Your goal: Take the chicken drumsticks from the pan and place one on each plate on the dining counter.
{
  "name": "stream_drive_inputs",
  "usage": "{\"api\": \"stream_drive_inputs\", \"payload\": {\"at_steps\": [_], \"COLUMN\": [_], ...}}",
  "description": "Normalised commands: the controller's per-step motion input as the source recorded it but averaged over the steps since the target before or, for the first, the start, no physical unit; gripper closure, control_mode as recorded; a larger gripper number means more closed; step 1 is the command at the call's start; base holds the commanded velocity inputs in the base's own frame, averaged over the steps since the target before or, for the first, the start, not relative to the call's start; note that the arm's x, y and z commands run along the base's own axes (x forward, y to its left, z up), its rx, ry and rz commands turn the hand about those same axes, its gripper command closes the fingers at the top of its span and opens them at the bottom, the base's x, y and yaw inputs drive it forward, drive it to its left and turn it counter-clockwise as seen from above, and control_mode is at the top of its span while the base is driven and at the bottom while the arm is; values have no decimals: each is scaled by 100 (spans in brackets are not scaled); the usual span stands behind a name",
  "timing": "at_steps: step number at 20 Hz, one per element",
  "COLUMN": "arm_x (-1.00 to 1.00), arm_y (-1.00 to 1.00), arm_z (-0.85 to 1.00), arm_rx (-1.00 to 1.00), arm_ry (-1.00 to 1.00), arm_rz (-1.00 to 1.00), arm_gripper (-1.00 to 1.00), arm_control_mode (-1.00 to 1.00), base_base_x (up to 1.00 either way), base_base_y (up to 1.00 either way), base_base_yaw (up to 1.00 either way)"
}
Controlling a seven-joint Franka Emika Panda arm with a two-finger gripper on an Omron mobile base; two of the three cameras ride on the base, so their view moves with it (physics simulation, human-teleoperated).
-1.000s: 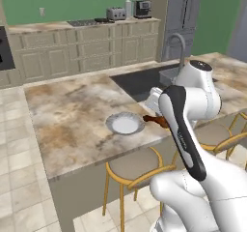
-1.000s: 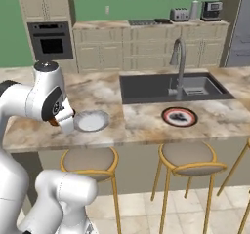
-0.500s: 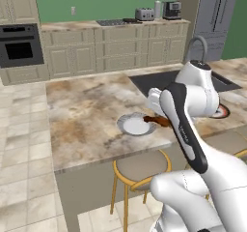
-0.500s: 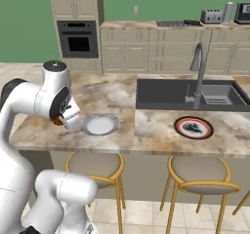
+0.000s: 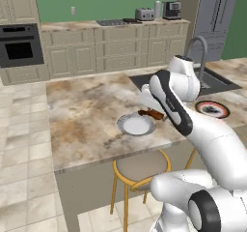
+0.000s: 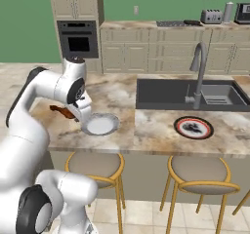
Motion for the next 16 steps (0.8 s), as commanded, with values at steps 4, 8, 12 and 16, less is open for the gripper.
{"api": "stream_drive_inputs", "payload": {"at_steps": [4,8,12,16], "arm_x": [32,44,45,51], "arm_y": [0,0,0,-3], "arm_z": [-50,-56,-66,-49], "arm_rx": [-3,-7,-12,-5], "arm_ry": [23,21,14,0], "arm_rz": [0,0,0,0], "arm_gripper": [100,100,100,100], "arm_control_mode": [-100,-100,-100,-100], "base_base_x": [0,0,0,0], "base_base_y": [0,0,0,0], "base_base_yaw": [0,0,0,0]}}
